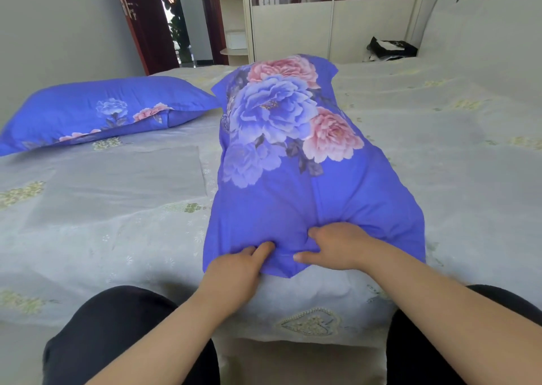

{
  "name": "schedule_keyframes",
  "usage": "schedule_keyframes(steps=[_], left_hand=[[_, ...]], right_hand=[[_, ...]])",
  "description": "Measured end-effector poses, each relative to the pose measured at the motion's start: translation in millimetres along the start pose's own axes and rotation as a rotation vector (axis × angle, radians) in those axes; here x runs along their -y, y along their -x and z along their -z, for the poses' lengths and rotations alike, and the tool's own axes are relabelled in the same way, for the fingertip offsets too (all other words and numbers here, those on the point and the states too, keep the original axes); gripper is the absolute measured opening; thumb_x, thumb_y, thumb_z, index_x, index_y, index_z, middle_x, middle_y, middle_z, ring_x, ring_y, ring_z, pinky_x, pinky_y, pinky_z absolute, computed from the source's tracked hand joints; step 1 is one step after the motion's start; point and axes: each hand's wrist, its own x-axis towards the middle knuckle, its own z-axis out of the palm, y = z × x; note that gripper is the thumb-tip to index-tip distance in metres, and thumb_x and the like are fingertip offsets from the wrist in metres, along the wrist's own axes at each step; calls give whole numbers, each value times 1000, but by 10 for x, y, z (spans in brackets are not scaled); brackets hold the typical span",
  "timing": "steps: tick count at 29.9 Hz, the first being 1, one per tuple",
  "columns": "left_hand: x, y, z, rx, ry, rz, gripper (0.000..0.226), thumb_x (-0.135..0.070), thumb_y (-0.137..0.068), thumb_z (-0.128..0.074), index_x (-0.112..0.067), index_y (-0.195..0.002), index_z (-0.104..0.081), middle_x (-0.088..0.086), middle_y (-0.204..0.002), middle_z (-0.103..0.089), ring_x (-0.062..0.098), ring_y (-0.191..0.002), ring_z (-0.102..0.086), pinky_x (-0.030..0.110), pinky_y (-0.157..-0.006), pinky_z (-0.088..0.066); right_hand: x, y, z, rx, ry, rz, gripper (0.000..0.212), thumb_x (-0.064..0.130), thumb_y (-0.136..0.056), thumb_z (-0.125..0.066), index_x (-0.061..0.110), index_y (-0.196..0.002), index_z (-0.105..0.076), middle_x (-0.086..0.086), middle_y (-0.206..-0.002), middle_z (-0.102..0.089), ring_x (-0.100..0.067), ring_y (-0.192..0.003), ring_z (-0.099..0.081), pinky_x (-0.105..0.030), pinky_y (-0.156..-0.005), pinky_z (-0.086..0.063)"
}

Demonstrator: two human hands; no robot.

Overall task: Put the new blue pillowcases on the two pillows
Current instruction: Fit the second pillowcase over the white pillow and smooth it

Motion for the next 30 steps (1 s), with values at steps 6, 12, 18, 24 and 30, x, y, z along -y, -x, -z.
schedule_keyframes(steps=[6,12,18,24,30], left_hand=[[-83,-138,-17,-423,194,-104,28,-5,-64,-35,-17,-82,-53,1,-79,-57,20,-74,-47,24,-60,-34],[-252,-97,-348,-174,518,164,34,-27,-75,-25,-13,-86,-54,6,-75,-61,29,-75,-56,36,-63,-42],[-273,-270,-286,-302,473,174,27,-24,-82,-29,-13,-89,-53,7,-75,-60,30,-72,-55,36,-61,-40],[-414,-372,-141,-335,255,37,45,-59,-83,-39,-16,-84,-53,-1,-56,-56,25,-54,-57,31,-50,-41],[-553,-485,-121,-222,-54,-65,66,-39,-39,-89,-14,-85,-48,-4,-44,-48,21,-41,-52,25,-48,-24]], right_hand=[[-14,25,81,-207,9,33,31,29,-87,-57,19,-113,-42,-2,-114,-56,-25,-109,-51,-31,-81,-33],[-130,120,142,-486,-74,-15,33,26,-79,-56,23,-112,-50,4,-113,-45,-20,-110,-43,-29,-90,-33],[-617,308,98,-410,13,-403,49,21,-81,-51,24,-128,-38,-2,-128,-35,-28,-116,-37,-37,-93,-34],[-994,343,131,-694,-919,-749,46,8,-86,-45,9,-132,-38,-10,-127,-46,-29,-103,-50,-32,-82,-39],[-1258,538,277,-616,-808,-634,38,6,-88,-42,15,-124,-48,-2,-94,-60,-23,-86,-57,-31,-69,-42]])
